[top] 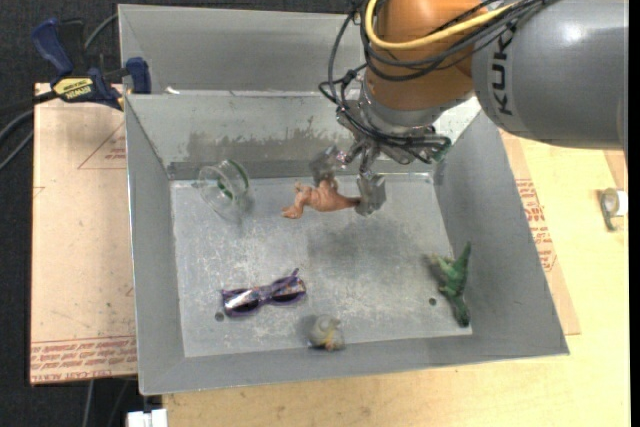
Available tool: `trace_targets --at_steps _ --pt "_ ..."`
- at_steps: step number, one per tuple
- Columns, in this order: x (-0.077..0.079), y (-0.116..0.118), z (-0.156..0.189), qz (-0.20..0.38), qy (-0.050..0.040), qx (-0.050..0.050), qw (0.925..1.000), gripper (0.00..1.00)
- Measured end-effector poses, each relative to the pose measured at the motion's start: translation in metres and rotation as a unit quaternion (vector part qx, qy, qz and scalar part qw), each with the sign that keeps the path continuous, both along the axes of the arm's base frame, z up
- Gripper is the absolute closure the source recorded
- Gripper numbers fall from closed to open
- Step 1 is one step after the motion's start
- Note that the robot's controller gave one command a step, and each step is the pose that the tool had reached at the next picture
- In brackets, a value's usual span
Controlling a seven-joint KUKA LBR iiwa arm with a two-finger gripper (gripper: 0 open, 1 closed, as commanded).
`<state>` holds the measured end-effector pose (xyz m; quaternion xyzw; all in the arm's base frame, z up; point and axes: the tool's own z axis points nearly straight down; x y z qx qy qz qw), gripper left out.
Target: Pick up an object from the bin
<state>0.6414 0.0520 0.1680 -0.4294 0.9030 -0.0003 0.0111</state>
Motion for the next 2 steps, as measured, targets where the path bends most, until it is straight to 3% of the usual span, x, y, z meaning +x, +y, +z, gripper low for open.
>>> trace_targets --at_steps 1,2 --pt "0.000 0.000 0.000 0.000 0.0003 0.000 1.0000 1.00" --pt "0.003 0.035 0.088 0.013 -0.0019 0.001 0.9999 1.00"
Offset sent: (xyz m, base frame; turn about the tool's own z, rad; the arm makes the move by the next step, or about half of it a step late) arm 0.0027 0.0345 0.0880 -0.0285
